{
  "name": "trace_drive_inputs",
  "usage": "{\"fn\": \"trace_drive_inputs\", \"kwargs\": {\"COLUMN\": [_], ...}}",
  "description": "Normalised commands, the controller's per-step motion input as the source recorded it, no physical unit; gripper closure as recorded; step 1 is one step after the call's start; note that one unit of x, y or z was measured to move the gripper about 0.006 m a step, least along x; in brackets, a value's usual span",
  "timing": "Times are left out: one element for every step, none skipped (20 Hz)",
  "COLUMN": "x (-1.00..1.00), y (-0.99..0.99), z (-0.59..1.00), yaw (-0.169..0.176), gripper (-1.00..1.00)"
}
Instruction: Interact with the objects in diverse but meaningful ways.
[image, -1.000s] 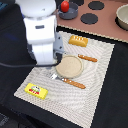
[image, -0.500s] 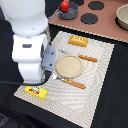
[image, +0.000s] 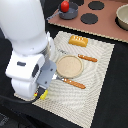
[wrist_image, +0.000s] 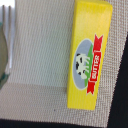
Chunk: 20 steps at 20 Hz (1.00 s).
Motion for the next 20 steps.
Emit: {"fn": "trace_drive_inputs", "kwargs": {"x": [-0.03, -0.09, -0.11, -0.1, -0.07, 0.0, 0.0, 0.0, -0.02, -0.05, -0.04, -0.07, -0.07, -0.05, -0.05, -0.03, -0.02, 0.0, 0.0, 0.0], "y": [-0.18, -0.15, -0.16, -0.13, -0.06, 0.0, 0.0, 0.01, 0.0, 0.0, 0.0, 0.0, 0.0, 0.0, 0.0, 0.0, 0.0, 0.0, 0.0, 0.0], "z": [-0.25, -0.26, -0.27, -0.27, -0.25, -0.18, -0.15, -0.14, -0.16, -0.19, -0.2, -0.22, -0.23, -0.23, -0.21, -0.18, -0.15, -0.14, -0.13, -0.13], "yaw": [0.0, 0.0, 0.0, 0.0, 0.0, 0.0, 0.0, 0.0, 0.0, 0.0, 0.0, 0.0, 0.0, 0.0, 0.0, 0.0, 0.0, 0.0, 0.0, 0.0], "gripper": [-1.0, -1.0, -1.0, -1.0, -1.0, -1.0, -1.0, -1.0, -1.0, -1.0, -1.0, -1.0, -1.0, -1.0, -1.0, -1.0, -1.0, -1.0, -1.0, 1.0]}}
